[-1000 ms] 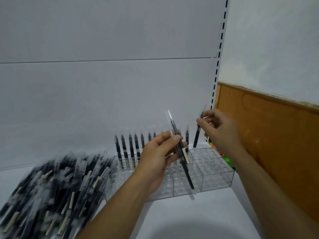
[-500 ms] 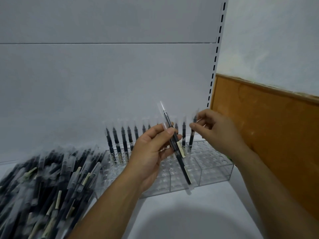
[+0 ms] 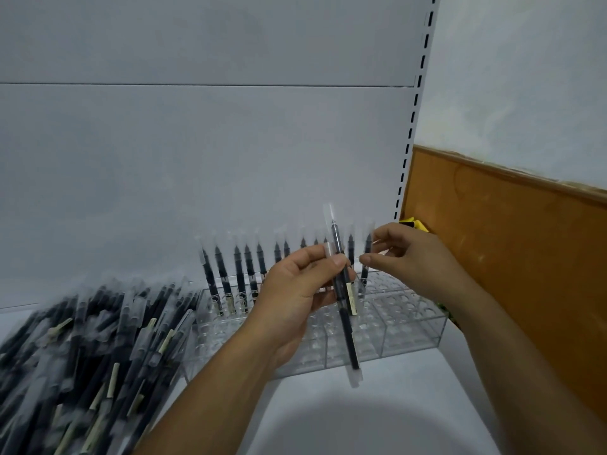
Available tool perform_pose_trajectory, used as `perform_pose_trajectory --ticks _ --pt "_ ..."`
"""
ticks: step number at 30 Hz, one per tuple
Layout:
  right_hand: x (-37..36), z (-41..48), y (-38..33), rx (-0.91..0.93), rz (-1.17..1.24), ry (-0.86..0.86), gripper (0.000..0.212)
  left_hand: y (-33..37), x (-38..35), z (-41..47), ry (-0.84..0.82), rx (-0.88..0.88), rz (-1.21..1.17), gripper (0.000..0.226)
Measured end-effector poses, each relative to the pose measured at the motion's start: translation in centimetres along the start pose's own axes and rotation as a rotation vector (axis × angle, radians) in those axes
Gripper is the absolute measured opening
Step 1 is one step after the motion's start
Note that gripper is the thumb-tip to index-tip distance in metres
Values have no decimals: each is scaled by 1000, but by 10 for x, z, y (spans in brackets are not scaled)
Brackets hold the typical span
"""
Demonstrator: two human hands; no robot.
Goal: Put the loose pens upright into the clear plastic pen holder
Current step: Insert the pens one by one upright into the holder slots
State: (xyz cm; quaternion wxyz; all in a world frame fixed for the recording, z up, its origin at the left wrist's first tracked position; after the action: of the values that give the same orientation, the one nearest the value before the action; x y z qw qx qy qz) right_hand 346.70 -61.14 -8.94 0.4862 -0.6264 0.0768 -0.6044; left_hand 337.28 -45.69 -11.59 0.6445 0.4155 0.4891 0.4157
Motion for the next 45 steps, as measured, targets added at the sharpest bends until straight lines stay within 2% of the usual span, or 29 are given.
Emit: perform_pose_trajectory --ticks 2,5,6,8,10,13,15,17,19,21,23,25,28,30,32,37,42,45 --pt "12 -5 -2 24 -15 53 26 -1 -1 0 -4 18 28 18" --pt "31 -19 -22 200 106 251 12 -2 -4 2 -11 53 71 20" --pt "29 -20 -30 240 136 235 18 -3 -5 2 -16 64 95 20" --pt "9 -19 -40 242 132 72 32 -3 -8 2 -49 77 127 15" --pt "-10 -17 -43 206 118 -72 36 -3 -12 2 -91 85 139 15" --pt "-11 -16 -43 205 249 -82 32 -3 -13 2 -87 90 139 16" --pt "2 -18 -38 194 406 7 25 -3 -10 2 -49 79 91 14" --pt "24 -21 -27 186 547 174 19 -3 -7 1 -17 63 21 13" --pt "44 -25 -17 200 575 332 18 -2 -5 0 -1 46 -16 17" --pt "52 -26 -12 217 496 418 17 -1 -4 -1 8 31 -36 26" --pt "50 -23 -10 200 289 438 14 0 -4 -1 10 25 -50 29" --pt "42 -19 -8 173 108 417 11 1 -4 -1 11 22 -69 28" --pt "32 -14 -7 172 -3 373 18 0 -4 -1 9 20 -72 31" --pt "22 -9 -3 117 -73 278 20 1 -3 -1 12 16 -69 33" --pt "13 -5 -1 81 -104 197 21 1 -3 -1 13 10 -67 33" --pt "13 -5 -1 58 -138 141 23 1 -3 -1 12 3 -72 32" --pt "13 -4 -1 19 -205 179 22 1 -4 -1 12 11 -62 31" --pt "12 -4 -2 30 -193 115 15 2 -4 -2 10 6 -58 30"
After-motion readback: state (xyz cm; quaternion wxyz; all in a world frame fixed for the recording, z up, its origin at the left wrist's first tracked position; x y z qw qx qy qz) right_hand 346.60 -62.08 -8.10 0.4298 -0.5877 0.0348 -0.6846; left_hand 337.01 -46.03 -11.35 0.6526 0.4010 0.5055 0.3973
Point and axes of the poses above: each hand's wrist, its own z-axis towards the middle knuckle, its own x-axis out of the back of the hand, y = z × x, the point moved 8 cm from there along z, towards the middle knuckle, and after that the axes turned 13 degrees about -y, right-handed, at the moved point
